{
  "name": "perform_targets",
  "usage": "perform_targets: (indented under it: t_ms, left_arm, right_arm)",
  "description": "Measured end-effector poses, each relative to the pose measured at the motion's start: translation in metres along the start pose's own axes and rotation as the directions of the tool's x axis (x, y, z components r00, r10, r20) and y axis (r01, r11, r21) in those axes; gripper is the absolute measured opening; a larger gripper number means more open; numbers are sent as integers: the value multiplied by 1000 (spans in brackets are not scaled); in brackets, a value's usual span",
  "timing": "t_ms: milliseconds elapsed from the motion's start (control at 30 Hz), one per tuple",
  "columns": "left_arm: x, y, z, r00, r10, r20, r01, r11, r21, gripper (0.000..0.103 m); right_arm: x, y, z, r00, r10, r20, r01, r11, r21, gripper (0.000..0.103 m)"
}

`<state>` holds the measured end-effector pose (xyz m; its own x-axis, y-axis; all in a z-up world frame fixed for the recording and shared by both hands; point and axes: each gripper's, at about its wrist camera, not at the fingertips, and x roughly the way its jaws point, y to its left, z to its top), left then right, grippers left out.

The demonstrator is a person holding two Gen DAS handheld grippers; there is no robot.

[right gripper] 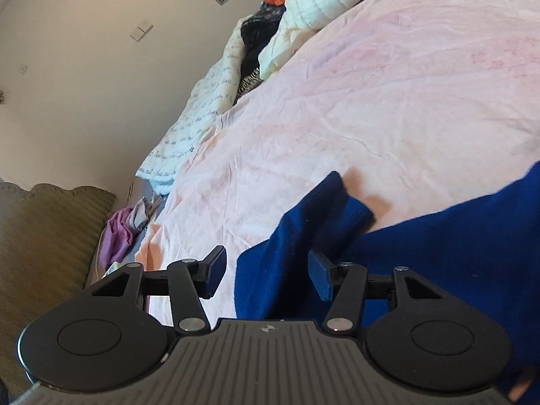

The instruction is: Fold small clothes

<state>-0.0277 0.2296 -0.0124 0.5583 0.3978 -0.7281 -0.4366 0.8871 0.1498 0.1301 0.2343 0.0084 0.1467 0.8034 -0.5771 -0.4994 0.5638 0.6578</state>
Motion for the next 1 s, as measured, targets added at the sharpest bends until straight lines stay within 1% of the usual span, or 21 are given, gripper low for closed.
perform_targets:
  t_ms: [33,67,100,133,167,200,233,300,333,400,467,567,633,667,700,733,800,867,900,933,1000]
  left_arm:
    - [0,-2,-4,1000,-10,-7,10,1000,8,103]
    - [1,-6,-8,1000,-20,-13,20,999,27,103]
    - [2,-9,-10,1000,-21,-18,22,999,42,103]
    - [2,-12,-13,1000,-16,-21,17,998,55,103]
    - [3,-13,-15,1000,-10,-22,11,998,63,103]
    - [3,-13,-16,1000,-8,-21,9,998,63,103]
    - [4,-12,-16,1000,-8,-22,9,998,56,103]
    - [4,-8,-16,1000,-5,-20,5,1000,31,103]
    - [4,-6,-16,1000,0,-21,1,1000,19,103]
    - [7,0,-16,1000,8,-25,-8,1000,-5,103]
    - [9,4,-16,999,21,-37,-22,999,-28,103]
    - [8,10,-15,998,49,-33,-51,997,-66,103]
    - [7,16,-14,997,68,-25,-70,994,-89,103]
    - [7,18,-14,997,77,-22,-78,992,-96,103]
    - [8,19,-14,996,81,-22,-83,992,-97,103]
    - [9,19,-14,996,83,-29,-86,992,-96,103]
    - [12,17,-15,996,75,-45,-79,993,-88,103]
    - [12,15,-17,997,65,-51,-69,995,-77,103]
    - [12,13,-17,997,64,-51,-67,995,-70,103]
    - [12,12,-18,996,66,-52,-69,996,-64,103]
    - [12,12,-18,996,68,-52,-71,996,-63,103]
  right_arm:
    - [9,15,-1,998,49,-44,-50,999,-16,55]
    - [14,33,-3,988,134,-73,-138,989,-61,56]
    - [13,53,-6,968,230,-104,-241,963,-120,58]
    - [7,70,-9,950,293,-108,-308,935,-178,61]
    - [-3,82,-11,943,322,-81,-332,914,-233,66]
    - [-12,86,-11,943,328,-49,-329,906,-266,70]
    - [-19,85,-8,952,305,-20,-299,915,-272,71]
    - [-30,70,-1,981,193,32,-180,954,-241,73]
    - [-34,61,-2,990,134,46,-120,966,-230,73]
    - [-37,52,-5,997,46,58,-31,970,-240,73]
    - [-32,44,-13,999,2,49,11,966,-260,73]
    - [-9,34,-25,1000,-20,-7,18,974,-227,73]
    - [10,32,-34,997,-61,-51,49,975,-216,73]
    - [18,35,-39,994,-65,-83,45,974,-224,73]
    - [23,43,-44,993,-34,-117,4,969,-248,72]
    - [28,54,-48,987,20,-161,-64,961,-269,72]
    - [29,78,-54,955,165,-248,-234,931,-282,74]
    - [22,96,-53,916,289,-277,-367,884,-291,76]
    - [16,101,-50,918,308,-251,-377,875,-303,80]
    - [9,103,-45,937,285,-204,-339,884,-321,81]
    - [1,104,-37,985,141,-95,-166,911,-377,81]
